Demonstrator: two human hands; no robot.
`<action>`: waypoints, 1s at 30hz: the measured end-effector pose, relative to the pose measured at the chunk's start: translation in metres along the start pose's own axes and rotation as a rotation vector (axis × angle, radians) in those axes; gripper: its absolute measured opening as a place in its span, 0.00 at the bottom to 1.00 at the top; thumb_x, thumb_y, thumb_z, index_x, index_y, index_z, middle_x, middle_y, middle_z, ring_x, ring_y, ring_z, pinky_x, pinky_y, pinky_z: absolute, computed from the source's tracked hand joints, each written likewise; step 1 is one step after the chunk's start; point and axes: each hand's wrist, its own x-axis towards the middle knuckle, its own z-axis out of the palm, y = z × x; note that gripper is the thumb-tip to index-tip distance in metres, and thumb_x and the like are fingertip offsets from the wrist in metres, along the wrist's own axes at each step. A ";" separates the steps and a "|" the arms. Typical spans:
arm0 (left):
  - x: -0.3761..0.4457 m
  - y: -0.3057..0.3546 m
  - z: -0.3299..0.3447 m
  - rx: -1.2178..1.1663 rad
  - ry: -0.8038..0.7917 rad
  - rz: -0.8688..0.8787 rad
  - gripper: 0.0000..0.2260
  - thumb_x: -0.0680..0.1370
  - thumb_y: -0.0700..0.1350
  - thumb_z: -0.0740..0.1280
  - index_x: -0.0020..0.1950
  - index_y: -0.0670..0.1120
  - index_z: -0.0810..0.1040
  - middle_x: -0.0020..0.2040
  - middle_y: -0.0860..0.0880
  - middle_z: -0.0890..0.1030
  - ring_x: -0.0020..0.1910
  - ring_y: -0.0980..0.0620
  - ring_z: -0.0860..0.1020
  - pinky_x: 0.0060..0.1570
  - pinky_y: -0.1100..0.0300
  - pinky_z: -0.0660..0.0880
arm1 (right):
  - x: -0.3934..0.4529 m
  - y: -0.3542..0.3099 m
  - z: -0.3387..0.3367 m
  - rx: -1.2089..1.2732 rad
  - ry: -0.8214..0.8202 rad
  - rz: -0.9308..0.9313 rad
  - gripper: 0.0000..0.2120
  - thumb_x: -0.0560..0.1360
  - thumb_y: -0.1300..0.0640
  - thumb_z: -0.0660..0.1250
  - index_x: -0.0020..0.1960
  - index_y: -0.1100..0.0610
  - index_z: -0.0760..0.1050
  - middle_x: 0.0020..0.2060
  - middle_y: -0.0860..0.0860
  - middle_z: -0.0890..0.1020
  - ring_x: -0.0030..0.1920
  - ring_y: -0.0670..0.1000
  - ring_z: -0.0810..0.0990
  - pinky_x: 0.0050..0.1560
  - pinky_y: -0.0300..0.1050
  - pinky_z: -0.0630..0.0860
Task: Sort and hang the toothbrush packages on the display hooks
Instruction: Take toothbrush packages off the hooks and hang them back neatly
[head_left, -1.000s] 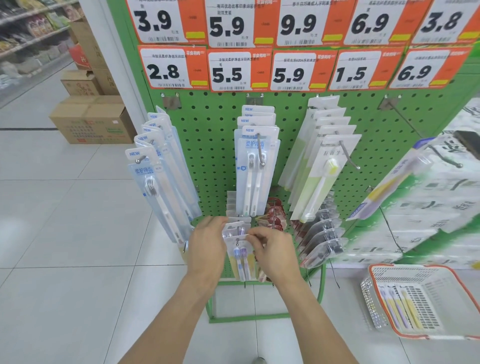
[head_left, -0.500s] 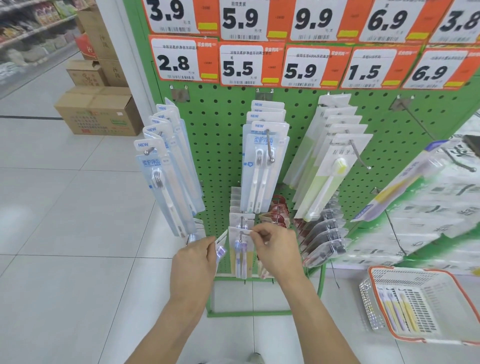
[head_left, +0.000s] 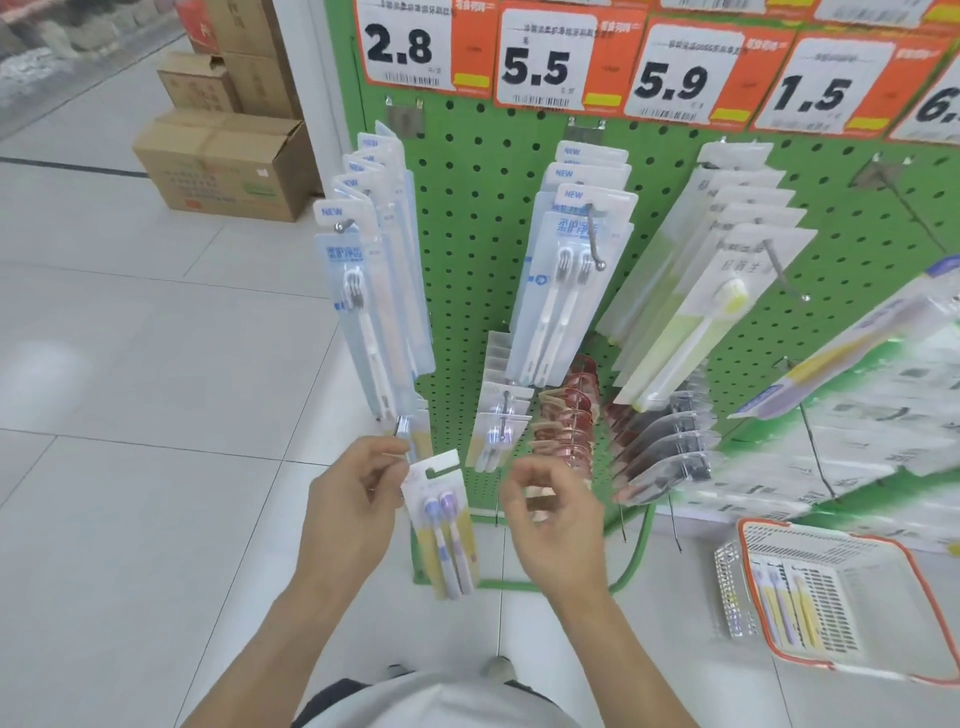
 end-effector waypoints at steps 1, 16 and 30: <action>-0.001 0.004 -0.002 -0.028 0.004 -0.008 0.11 0.80 0.35 0.67 0.50 0.52 0.80 0.40 0.59 0.85 0.33 0.57 0.82 0.37 0.74 0.73 | -0.005 0.003 0.001 -0.001 -0.092 0.074 0.12 0.75 0.57 0.74 0.57 0.48 0.79 0.49 0.41 0.83 0.52 0.44 0.82 0.51 0.38 0.78; -0.026 0.006 0.006 -0.282 -0.328 -0.198 0.12 0.83 0.46 0.62 0.55 0.43 0.84 0.49 0.49 0.88 0.51 0.49 0.86 0.56 0.59 0.80 | -0.025 -0.016 -0.006 0.500 -0.411 0.524 0.07 0.75 0.52 0.71 0.43 0.54 0.85 0.39 0.56 0.85 0.37 0.53 0.81 0.44 0.50 0.78; -0.033 0.010 0.006 -0.560 -0.388 -0.396 0.15 0.84 0.45 0.61 0.61 0.37 0.81 0.53 0.38 0.86 0.54 0.39 0.85 0.56 0.51 0.82 | -0.035 -0.020 -0.011 0.541 -0.248 0.493 0.16 0.66 0.59 0.78 0.51 0.66 0.82 0.46 0.62 0.86 0.42 0.54 0.84 0.43 0.46 0.80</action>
